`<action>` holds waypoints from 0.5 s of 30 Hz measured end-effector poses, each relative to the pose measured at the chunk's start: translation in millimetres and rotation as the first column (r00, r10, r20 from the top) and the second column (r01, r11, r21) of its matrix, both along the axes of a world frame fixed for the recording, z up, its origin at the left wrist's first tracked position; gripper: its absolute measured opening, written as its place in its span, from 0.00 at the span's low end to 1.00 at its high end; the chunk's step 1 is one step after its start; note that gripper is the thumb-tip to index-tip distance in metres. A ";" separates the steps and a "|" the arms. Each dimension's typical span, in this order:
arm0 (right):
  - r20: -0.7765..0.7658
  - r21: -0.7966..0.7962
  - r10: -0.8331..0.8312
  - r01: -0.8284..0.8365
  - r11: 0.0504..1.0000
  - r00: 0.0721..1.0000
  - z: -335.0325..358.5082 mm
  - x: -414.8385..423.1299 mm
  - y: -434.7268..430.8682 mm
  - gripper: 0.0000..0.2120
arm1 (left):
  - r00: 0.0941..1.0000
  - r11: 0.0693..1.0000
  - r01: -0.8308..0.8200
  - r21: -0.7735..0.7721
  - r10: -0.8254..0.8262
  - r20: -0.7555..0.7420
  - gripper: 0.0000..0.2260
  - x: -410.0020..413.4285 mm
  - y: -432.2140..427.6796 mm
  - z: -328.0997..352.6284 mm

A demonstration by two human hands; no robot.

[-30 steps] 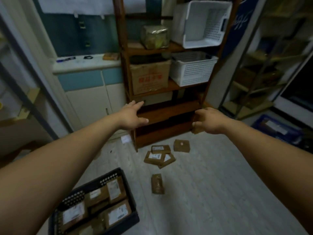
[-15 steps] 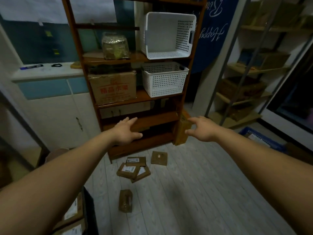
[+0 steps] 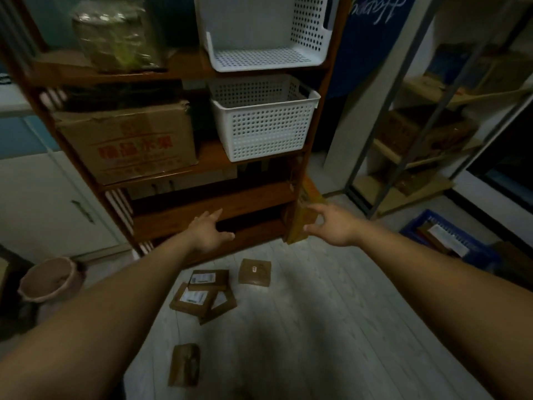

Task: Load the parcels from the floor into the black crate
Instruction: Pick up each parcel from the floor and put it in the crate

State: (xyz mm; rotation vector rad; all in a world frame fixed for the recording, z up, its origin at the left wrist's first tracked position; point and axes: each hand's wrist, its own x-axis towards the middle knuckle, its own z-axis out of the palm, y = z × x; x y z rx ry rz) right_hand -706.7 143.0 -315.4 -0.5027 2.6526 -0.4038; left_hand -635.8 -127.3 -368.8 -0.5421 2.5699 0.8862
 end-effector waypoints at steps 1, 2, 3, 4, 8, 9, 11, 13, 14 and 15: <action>-0.002 0.007 -0.005 0.005 1.000 1.000 -2.6 -16.2 5.3 0.31 | 1.000 1.000 0.017 -0.001 -0.017 0.013 0.36 -16.5 4.7 -4.7; -0.006 0.018 -0.005 0.006 1.000 1.000 -6.3 -32.4 10.3 0.31 | 0.999 1.000 0.025 0.002 -0.025 0.020 0.36 -31.0 8.5 -10.1; -0.004 0.028 -0.002 0.002 1.000 1.000 -10.2 -46.9 14.2 0.30 | 0.999 1.000 0.027 0.005 -0.027 0.025 0.36 -43.0 12.0 -15.1; 0.006 0.031 0.006 -0.007 0.999 1.000 -15.9 -60.8 17.2 0.29 | 0.999 1.000 0.024 0.010 -0.024 0.034 0.36 -52.6 14.5 -21.0; 0.113 -0.011 0.128 -0.128 0.992 0.985 -60.9 -118.6 14.1 0.16 | 0.995 0.997 -0.052 0.054 0.048 0.084 0.36 -79.8 14.0 -53.5; 0.149 -0.029 0.137 -0.134 0.991 0.979 -76.8 -132.1 11.3 0.15 | 0.992 0.994 -0.095 0.059 0.089 0.091 0.36 -82.6 13.5 -63.7; 0.241 -0.081 0.129 -0.113 0.990 0.962 -113.2 -157.8 5.0 0.19 | 0.985 0.985 -0.161 0.066 0.157 0.069 0.34 -85.6 14.5 -87.2; 0.337 -0.099 0.137 -0.110 0.989 0.931 -154.6 -181.6 -1.9 0.25 | 0.972 0.969 -0.232 0.089 0.228 0.058 0.31 -88.1 19.3 -115.8; 0.366 -0.089 0.146 -0.121 0.989 0.919 -177.7 -193.0 -4.7 0.28 | 0.964 0.961 -0.260 0.097 0.254 0.074 0.30 -90.7 22.2 -132.6; 0.386 -0.073 0.155 -0.138 0.988 0.909 -201.1 -203.5 -7.6 0.29 | 0.959 0.957 -0.275 0.092 0.267 0.093 0.28 -94.2 25.5 -151.3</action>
